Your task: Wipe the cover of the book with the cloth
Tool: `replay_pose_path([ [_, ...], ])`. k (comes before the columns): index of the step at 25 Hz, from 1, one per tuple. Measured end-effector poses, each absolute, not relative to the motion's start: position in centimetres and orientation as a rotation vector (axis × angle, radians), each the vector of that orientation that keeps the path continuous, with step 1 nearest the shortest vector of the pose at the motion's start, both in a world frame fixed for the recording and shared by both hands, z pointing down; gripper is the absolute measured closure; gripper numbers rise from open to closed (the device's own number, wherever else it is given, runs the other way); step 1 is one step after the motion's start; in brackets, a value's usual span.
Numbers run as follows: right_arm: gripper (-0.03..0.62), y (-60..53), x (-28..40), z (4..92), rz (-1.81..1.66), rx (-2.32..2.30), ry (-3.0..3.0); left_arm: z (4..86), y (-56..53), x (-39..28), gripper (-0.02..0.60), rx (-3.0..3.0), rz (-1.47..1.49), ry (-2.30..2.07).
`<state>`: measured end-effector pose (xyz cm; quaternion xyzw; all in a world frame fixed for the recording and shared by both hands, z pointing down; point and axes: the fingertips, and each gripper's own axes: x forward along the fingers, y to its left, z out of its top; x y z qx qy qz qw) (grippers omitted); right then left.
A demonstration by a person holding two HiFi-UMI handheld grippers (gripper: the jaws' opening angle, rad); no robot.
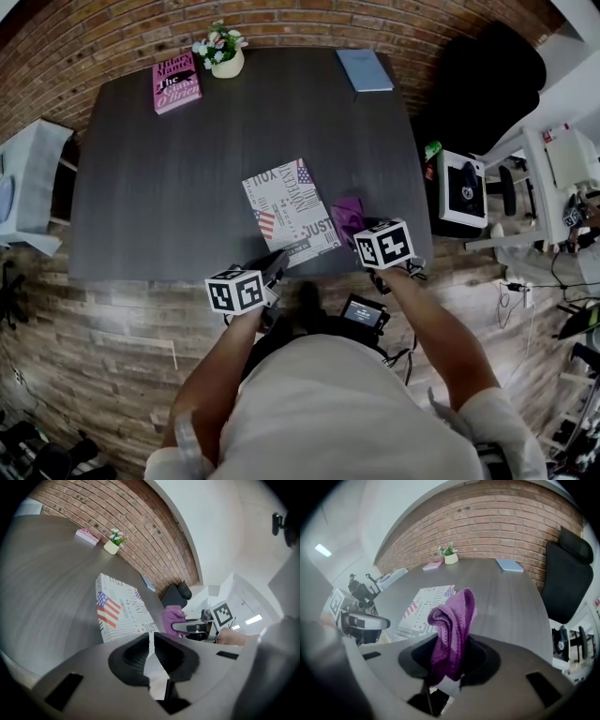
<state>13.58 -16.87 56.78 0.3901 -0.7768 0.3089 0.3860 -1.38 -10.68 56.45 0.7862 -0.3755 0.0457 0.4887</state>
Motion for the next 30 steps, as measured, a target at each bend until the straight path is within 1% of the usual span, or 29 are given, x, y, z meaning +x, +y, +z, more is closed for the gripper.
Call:
replay_pose_path([
  [1, 0.462, -16.7, 12.5, 56.2, 0.745, 0.967, -2.005, 55.6, -11.1, -1.0, 0.536, 1.922, 0.077, -0.906],
  [2, 0.464, -16.5, 11.4, 55.8, 0.704, 0.938, -2.031, 54.7, -11.5, -0.5, 0.479, 1.933, 0.043, -0.896],
  [3, 0.464, -16.2, 10.3, 55.3, 0.662, 0.909, -2.054, 53.9, -11.8, 0.0, 0.456, 1.944, 0.008, -0.881],
  [5, 0.462, -15.7, 8.1, 54.6, 0.57, 0.857, -2.09, 52.3, -12.2, 0.8, 0.433, 1.958, -0.061, -0.849],
  [10, 0.461, -14.6, 3.8, 53.8, 0.312, 0.732, -2.116, 50.2, -12.5, 1.8, 0.43, 1.974, -0.108, -0.784],
  [15, 0.461, -14.1, 1.8, 53.6, 0.146, 0.692, -2.097, 50.6, -12.2, 1.2, 0.43, 1.936, -0.113, -0.782],
  [18, 0.461, -13.9, 0.7, 53.2, 0.072, 0.677, -2.111, 50.6, -12.4, 0.4, 0.419, 1.913, -0.15, -0.794],
  [19, 0.461, -13.8, 0.4, 53.1, 0.052, 0.674, -2.12, 50.5, -12.5, 0.1, 0.407, 1.907, -0.167, -0.796],
  [20, 0.459, -13.8, 0.1, 52.9, 0.036, 0.671, -2.128, 50.3, -12.6, -0.2, 0.382, 1.903, -0.185, -0.797],
  [24, 0.454, -13.1, -0.9, 52.9, 0.045, 0.639, -2.165, 50.0, -12.7, -0.7, 0.345, 1.9, -0.237, -0.802],
  [25, 0.449, -12.8, -1.1, 53.0, 0.057, 0.622, -2.176, 50.1, -12.6, -0.9, 0.334, 1.898, -0.246, -0.803],
  [26, 0.426, -12.4, -1.5, 53.0, 0.065, 0.601, -2.186, 50.1, -12.6, -1.0, 0.323, 1.895, -0.254, -0.804],
  [27, 0.38, -12.0, -1.9, 53.0, 0.068, 0.578, -2.196, 50.1, -12.6, -1.1, 0.312, 1.89, -0.262, -0.805],
  [30, 0.35, -10.9, -3.1, 52.6, 0.058, 0.505, -2.236, 50.4, -12.7, -1.7, 0.288, 1.875, -0.272, -0.819],
])
